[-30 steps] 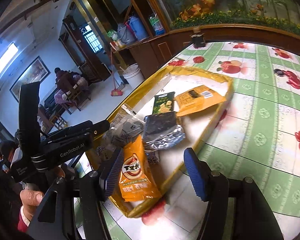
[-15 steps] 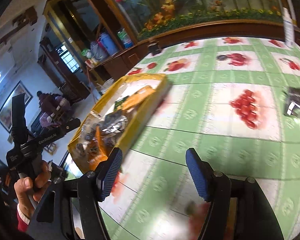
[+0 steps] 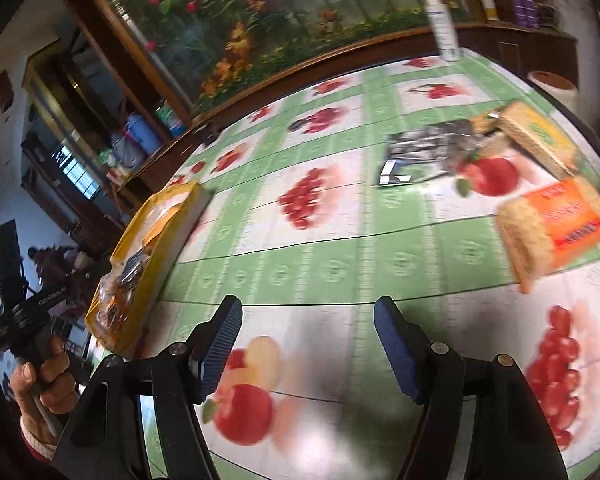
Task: Organize snacks
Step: 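Move left tool to silver foil bag while right tool grasps clear green-ended cracker pack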
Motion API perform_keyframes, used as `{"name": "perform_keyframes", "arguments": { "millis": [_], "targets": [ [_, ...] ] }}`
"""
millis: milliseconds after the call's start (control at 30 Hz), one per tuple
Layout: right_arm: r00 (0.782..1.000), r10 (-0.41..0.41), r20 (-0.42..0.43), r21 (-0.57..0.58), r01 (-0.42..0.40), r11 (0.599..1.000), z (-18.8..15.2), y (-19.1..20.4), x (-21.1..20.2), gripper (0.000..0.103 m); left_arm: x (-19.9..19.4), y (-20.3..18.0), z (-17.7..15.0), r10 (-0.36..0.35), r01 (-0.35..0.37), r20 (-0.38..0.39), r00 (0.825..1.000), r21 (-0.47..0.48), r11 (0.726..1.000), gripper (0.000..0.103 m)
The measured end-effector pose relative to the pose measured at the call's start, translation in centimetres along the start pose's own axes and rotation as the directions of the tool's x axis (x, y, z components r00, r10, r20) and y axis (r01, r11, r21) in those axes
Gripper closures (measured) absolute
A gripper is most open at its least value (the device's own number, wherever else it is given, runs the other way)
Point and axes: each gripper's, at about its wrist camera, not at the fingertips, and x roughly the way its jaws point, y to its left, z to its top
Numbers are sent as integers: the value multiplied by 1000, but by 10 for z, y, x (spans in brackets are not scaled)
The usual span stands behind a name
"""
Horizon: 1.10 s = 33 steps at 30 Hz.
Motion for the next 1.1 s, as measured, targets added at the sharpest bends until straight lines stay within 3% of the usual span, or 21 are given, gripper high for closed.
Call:
{"name": "perform_keyframes", "arguments": {
  "millis": [167, 367, 533, 600, 733, 800, 833, 900, 1100],
  "targets": [
    [990, -123, 66, 72, 118, 990, 27, -40, -13, 31, -1, -33, 1, -49, 49, -13, 999, 51, 998, 46],
    [941, -302, 152, 137, 283, 949, 98, -79, -9, 30, -3, -51, 0, -69, 71, -23, 997, 82, 994, 46],
    [886, -443, 135, 150, 424, 893, 150, -113, 19, 30, 0, -52, 1, -63, 66, -29, 998, 98, 993, 46],
    [877, -469, 108, 178, 447, 877, 165, -129, 29, 30, 4, -51, 4, -51, 54, -33, 998, 97, 994, 46],
    [864, -503, -27, 151, 501, 852, 187, -153, 67, 29, 13, -44, 8, -56, 60, -51, 997, 74, 995, 46],
    [869, -483, -104, 127, 493, 861, 187, -161, 86, 29, 15, -41, 9, -54, 57, -55, 997, 64, 996, 46],
    [875, -467, -131, 116, 481, 869, 184, -161, 94, 24, 17, -39, 9, -54, 57, -58, 997, 59, 997, 46],
    [867, -481, -133, 85, 493, 866, 175, -150, 98, 23, 18, -39, 9, -59, 63, -63, 996, 52, 997, 46],
    [920, -354, -168, -97, 342, 935, 123, -72, 102, 22, 15, -47, 8, -72, 76, -57, 996, 71, 995, 46]
  ]
}}
